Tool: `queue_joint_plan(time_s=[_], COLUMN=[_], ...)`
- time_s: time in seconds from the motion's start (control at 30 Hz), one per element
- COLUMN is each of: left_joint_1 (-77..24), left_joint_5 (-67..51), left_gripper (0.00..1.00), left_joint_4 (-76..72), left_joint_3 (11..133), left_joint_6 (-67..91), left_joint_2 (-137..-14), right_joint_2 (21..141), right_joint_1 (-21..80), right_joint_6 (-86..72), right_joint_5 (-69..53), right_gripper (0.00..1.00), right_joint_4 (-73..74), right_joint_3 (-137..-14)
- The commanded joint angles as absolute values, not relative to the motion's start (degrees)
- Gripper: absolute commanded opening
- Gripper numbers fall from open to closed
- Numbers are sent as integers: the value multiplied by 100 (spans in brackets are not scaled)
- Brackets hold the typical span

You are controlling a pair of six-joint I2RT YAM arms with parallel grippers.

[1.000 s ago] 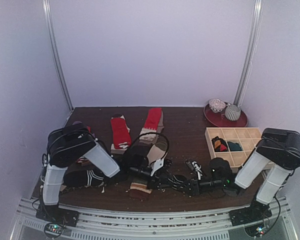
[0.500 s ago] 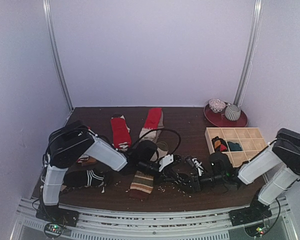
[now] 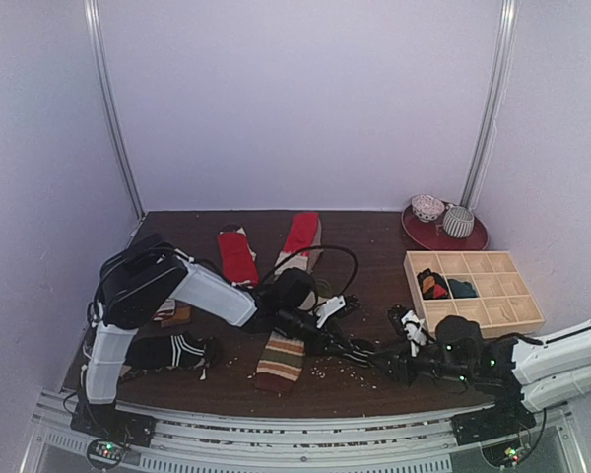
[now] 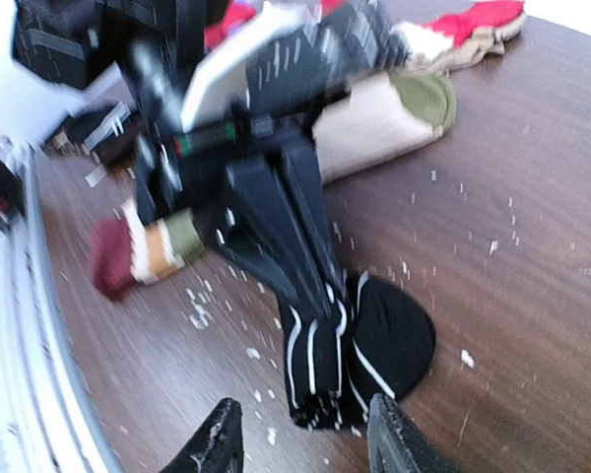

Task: Roll the socks
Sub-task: Roll a pair of socks at the center of the board.

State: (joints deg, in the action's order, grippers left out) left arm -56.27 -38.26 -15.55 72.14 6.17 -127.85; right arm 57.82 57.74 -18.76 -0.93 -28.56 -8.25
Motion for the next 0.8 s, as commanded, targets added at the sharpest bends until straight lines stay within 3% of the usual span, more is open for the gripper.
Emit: queue_joint_plan(time_s=[0.0, 0.3, 0.57, 0.63, 0.77], left_joint_1=[-5449, -5454, -5451, -5450, -5449], left_joint_5=[-2939, -2890, -2914, -2910, -2845], left_gripper=[0, 0, 0, 0, 0], left_joint_4=[585, 633, 644, 646, 646], left_joint_3=[6899, 6954, 6974, 6978, 6987], left_joint_6=[719, 649, 592, 581, 567], left_joint_2=[-13555, -13562, -13559, -13561, -13549], right_joint_2=[6464, 7152, 7750, 7813, 7995], right_joint_1=[6171, 6442, 6442, 6442, 6442], right_joint_6=[-1428, -959, -1221, -1248, -1355], right_joint_5=[1003, 1185, 1041, 1008, 956], right_gripper=[45, 48, 42, 38, 19], right_joint_4=[-2803, -3051, -3187, -3251, -3264], right_joint_3=[-1117, -1647, -1710, -1698, -1773])
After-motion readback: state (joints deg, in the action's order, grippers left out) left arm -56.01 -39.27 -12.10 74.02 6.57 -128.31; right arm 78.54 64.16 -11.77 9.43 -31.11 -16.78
